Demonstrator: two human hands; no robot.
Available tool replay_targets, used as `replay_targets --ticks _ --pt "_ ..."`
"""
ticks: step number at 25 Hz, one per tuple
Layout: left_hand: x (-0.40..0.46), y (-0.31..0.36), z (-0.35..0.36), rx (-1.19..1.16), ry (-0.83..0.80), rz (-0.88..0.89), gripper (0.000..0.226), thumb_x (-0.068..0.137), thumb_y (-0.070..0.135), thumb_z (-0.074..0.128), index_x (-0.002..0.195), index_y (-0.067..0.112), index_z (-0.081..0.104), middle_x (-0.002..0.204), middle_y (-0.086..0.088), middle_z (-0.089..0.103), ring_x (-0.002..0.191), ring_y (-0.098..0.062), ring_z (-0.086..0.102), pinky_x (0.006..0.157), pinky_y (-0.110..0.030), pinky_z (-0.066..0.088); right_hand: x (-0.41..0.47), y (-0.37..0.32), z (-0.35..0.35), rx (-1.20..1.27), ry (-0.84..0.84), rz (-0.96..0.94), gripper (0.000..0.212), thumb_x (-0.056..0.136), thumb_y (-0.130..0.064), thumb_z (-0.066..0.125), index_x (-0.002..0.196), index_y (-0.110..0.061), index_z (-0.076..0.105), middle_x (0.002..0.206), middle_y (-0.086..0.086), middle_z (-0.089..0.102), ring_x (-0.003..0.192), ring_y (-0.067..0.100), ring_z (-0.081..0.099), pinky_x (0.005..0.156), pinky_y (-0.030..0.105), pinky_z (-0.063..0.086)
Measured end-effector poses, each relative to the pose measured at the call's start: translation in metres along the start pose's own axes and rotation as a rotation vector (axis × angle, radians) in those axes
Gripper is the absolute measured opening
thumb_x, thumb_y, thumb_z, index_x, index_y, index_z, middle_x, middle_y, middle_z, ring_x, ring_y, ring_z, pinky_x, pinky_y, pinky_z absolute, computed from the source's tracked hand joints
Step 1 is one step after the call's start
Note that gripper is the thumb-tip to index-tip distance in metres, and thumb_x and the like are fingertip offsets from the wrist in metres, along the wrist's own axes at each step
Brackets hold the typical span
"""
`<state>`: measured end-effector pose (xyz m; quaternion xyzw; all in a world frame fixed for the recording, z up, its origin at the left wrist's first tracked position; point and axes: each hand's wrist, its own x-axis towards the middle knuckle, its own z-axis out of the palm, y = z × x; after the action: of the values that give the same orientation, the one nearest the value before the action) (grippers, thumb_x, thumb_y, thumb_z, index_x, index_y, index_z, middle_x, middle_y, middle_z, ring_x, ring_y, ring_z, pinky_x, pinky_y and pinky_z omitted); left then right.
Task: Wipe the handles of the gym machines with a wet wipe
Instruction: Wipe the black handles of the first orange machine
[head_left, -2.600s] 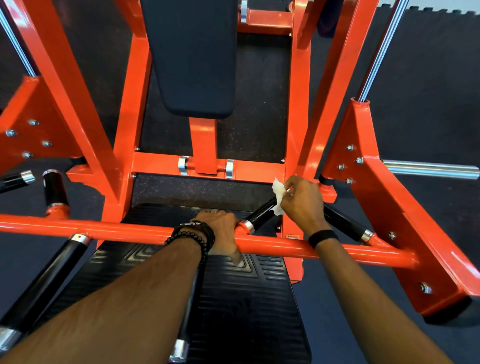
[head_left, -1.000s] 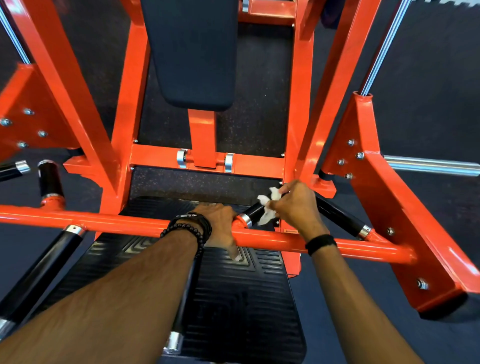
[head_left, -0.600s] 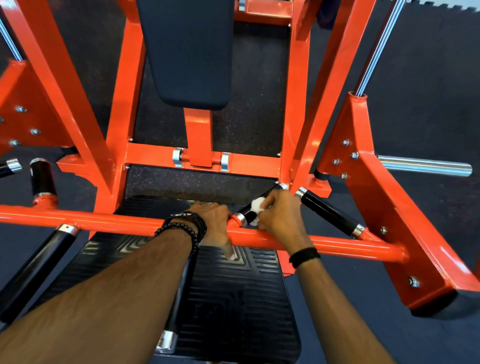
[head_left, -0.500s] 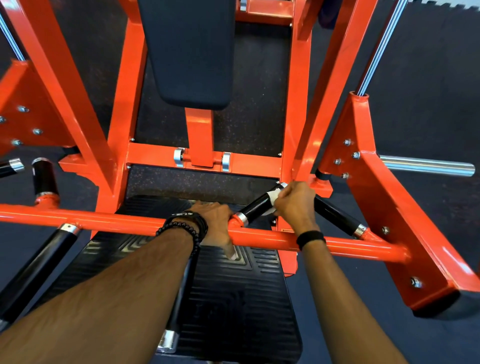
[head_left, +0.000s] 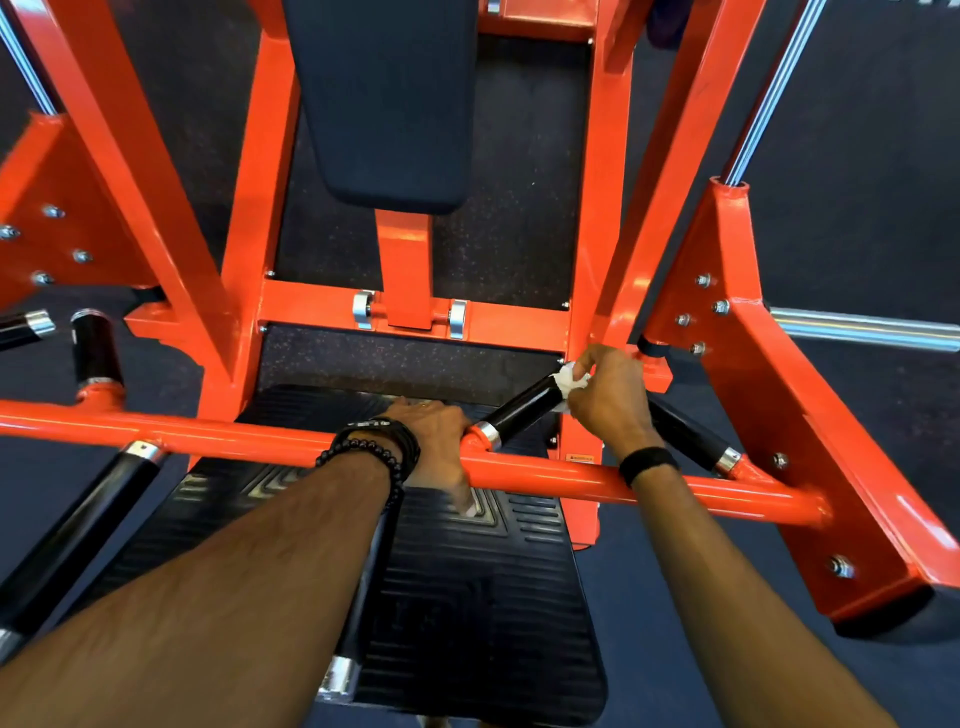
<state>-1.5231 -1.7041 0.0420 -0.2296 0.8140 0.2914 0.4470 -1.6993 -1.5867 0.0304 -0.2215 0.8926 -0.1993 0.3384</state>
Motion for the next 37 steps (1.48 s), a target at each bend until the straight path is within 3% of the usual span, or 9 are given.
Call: replay_targets --ticks 6,10,14,20,26,29,32,35,37 --pt "0.002 -0.001 0.001 0.023 0.005 -0.011 0.098 0.03 0.078 0.07 0.115 0.03 0.06 0.111 0.004 0.067 0.104 -0.023 0.061 0.1 -0.043 0.043 -0.038 -0.039 0.01 -0.214 -0.376 -0.432 0.01 0.09 -0.02 0.063 0.097 -0.018 0.07 0.082 -0.002 0.061 0.075 0.011 0.055 0.061 0.017 0.035" --pt "0.0 0.0 0.001 0.02 -0.002 -0.002 0.089 0.035 0.075 0.073 0.108 0.027 0.059 0.104 0.003 0.066 0.098 -0.024 0.062 0.097 -0.043 0.044 0.038 -0.034 0.007 -0.599 -0.325 -0.267 0.025 0.087 -0.041 0.061 0.093 -0.017 0.065 0.106 0.007 0.064 0.109 0.029 0.053 0.091 0.036 0.038" --pt "0.002 -0.001 0.001 0.012 -0.003 -0.005 0.102 0.026 0.079 0.066 0.115 0.029 0.058 0.107 0.004 0.067 0.099 -0.023 0.063 0.099 -0.045 0.044 0.023 -0.063 0.042 -0.629 -0.793 -0.283 0.026 0.09 -0.041 0.055 0.078 -0.018 0.054 0.095 0.003 0.062 0.083 0.022 0.057 0.072 0.029 0.04" --pt "-0.001 0.0 -0.002 0.0 0.0 0.008 0.081 0.037 0.072 0.075 0.103 0.027 0.06 0.098 0.005 0.067 0.09 -0.022 0.063 0.093 -0.043 0.045 0.046 -0.073 0.01 -0.752 -0.905 -0.19 0.011 0.075 -0.021 0.065 0.074 -0.012 0.059 0.075 0.007 0.06 0.062 0.018 0.052 0.045 0.019 0.04" --pt "-0.002 0.002 -0.002 0.017 0.024 -0.001 0.085 0.037 0.072 0.076 0.107 0.027 0.06 0.103 0.006 0.067 0.095 -0.022 0.063 0.098 -0.044 0.041 0.025 -0.086 0.048 -0.733 -1.227 -0.157 0.027 0.091 -0.009 0.047 0.075 0.002 0.067 0.063 0.012 0.069 0.055 0.02 0.065 0.059 0.028 0.052" --pt "-0.003 0.002 -0.004 0.0 0.011 -0.015 0.083 0.038 0.072 0.077 0.105 0.026 0.056 0.101 0.005 0.064 0.091 -0.022 0.061 0.095 -0.043 0.042 0.039 -0.081 0.029 -0.768 -1.115 -0.194 0.028 0.09 -0.013 0.048 0.077 0.0 0.069 0.073 0.014 0.072 0.056 0.018 0.063 0.054 0.023 0.048" --pt "-0.005 0.004 -0.004 -0.021 0.002 -0.014 0.076 0.043 0.069 0.08 0.099 0.025 0.054 0.093 0.006 0.06 0.084 -0.02 0.057 0.09 -0.041 0.041 0.066 -0.05 0.007 -0.816 -0.743 -0.24 0.021 0.091 -0.028 0.056 0.088 -0.008 0.065 0.101 0.011 0.065 0.09 0.023 0.055 0.079 0.029 0.043" --pt "-0.006 0.004 -0.005 -0.015 0.007 -0.024 0.07 0.045 0.066 0.083 0.095 0.026 0.054 0.088 0.007 0.058 0.082 -0.019 0.056 0.083 -0.038 0.038 0.042 -0.027 0.007 -0.495 -0.521 -0.362 0.023 0.095 -0.027 0.055 0.092 -0.012 0.071 0.102 0.006 0.067 0.105 0.024 0.059 0.09 0.035 0.035" --pt "-0.006 0.004 -0.006 -0.007 0.011 -0.028 0.065 0.046 0.065 0.083 0.09 0.025 0.055 0.086 0.006 0.06 0.08 -0.019 0.057 0.08 -0.036 0.037 0.007 -0.014 0.009 -0.202 -0.371 -0.483 0.02 0.094 -0.027 0.06 0.087 -0.018 0.075 0.089 -0.007 0.066 0.093 0.013 0.06 0.09 0.038 0.036"
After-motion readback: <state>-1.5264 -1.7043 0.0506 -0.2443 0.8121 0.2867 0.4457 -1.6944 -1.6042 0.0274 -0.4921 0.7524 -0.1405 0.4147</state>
